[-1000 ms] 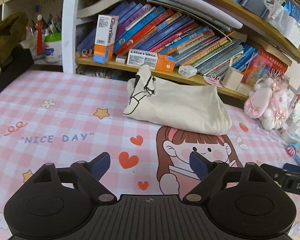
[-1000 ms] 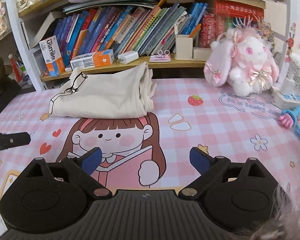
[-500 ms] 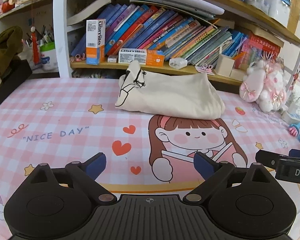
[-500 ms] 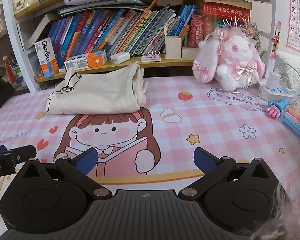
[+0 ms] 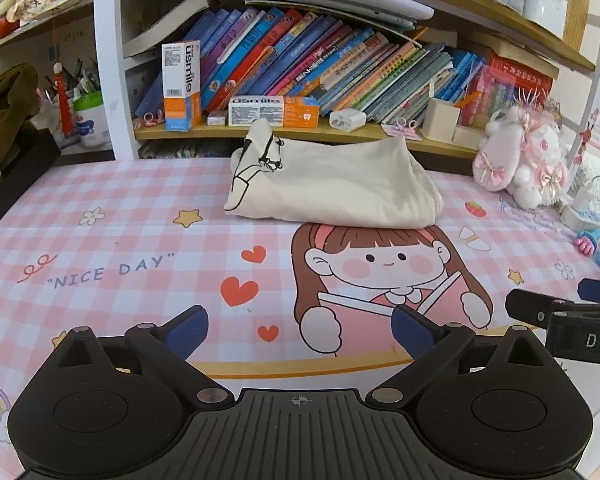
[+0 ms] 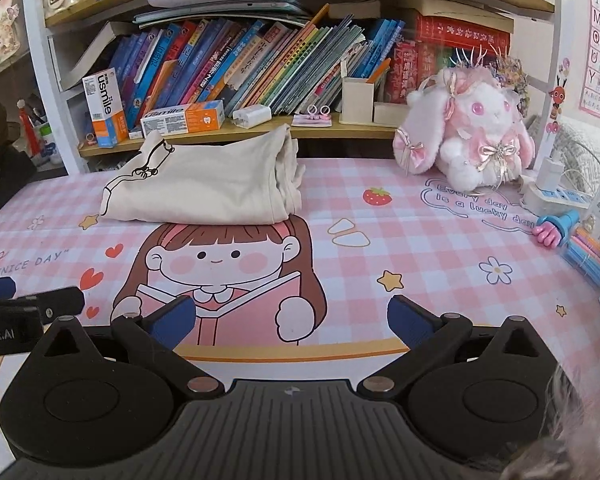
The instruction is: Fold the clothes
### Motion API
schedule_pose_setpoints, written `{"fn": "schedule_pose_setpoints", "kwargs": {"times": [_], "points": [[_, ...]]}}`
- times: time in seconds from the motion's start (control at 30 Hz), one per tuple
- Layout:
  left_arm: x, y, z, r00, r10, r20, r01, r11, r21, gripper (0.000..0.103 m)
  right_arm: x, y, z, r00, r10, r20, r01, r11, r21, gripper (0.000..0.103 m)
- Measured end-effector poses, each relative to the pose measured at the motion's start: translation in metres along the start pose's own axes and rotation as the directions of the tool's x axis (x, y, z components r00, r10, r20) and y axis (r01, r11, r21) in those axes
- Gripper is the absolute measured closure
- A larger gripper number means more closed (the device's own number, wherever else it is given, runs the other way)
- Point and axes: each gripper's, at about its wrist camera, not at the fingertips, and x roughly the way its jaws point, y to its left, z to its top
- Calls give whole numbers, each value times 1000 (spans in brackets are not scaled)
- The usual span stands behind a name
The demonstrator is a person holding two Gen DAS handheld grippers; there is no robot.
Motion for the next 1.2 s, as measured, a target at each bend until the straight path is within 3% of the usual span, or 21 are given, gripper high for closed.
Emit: {"fn": "schedule_pose_setpoints", "kwargs": {"times": [1.2], "points": [[-3,-1,0,1000,-2,19,2,1000,7,3,1,-1,-1,1000,15,-12,-15,1000,9,0]]}}
